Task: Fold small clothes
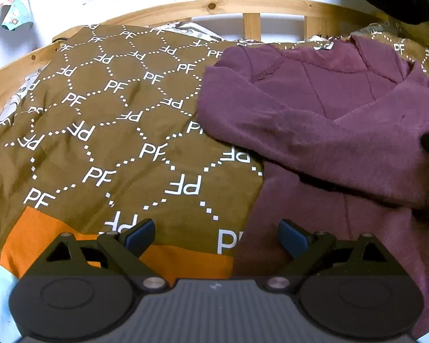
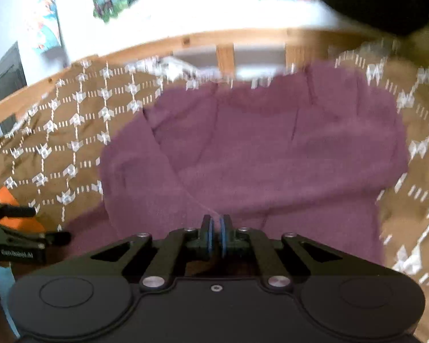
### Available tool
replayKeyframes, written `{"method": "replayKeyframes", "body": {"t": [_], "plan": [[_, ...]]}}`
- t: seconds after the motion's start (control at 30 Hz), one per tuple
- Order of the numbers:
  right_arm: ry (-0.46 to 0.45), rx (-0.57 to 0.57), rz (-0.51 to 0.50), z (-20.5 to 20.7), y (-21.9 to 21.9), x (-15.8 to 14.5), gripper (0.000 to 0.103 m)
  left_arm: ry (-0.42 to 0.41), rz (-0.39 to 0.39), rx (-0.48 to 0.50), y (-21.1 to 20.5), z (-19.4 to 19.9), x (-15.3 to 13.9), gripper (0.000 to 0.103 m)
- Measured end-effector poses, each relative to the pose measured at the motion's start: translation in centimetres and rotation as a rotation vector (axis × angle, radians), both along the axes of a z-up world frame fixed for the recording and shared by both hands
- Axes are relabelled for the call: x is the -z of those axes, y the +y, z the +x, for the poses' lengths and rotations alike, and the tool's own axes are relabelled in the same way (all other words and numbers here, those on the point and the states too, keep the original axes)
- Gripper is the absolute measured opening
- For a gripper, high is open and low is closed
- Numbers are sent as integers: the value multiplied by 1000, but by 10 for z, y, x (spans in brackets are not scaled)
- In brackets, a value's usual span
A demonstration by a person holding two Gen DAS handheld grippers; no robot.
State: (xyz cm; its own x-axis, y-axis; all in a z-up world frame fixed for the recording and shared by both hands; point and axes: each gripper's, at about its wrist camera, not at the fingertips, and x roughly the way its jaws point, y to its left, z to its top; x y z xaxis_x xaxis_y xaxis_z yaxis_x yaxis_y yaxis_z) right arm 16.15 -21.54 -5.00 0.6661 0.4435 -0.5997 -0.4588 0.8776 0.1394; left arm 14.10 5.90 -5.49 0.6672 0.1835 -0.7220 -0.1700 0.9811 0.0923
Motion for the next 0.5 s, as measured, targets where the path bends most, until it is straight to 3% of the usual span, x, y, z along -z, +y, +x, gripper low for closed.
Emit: {"method": "replayKeyframes", "body": {"t": [0.2,0.4,0.5], "plan": [[-44,60,-8,2,-29,-13,5,-13,3,11,2,-4,-4,96],[38,115,1,9,-41,11,5,12,13,9,1,-4,0,96],[32,79,-38,3,-34,16,17,12,6,19,1,-6,0,96]]}}
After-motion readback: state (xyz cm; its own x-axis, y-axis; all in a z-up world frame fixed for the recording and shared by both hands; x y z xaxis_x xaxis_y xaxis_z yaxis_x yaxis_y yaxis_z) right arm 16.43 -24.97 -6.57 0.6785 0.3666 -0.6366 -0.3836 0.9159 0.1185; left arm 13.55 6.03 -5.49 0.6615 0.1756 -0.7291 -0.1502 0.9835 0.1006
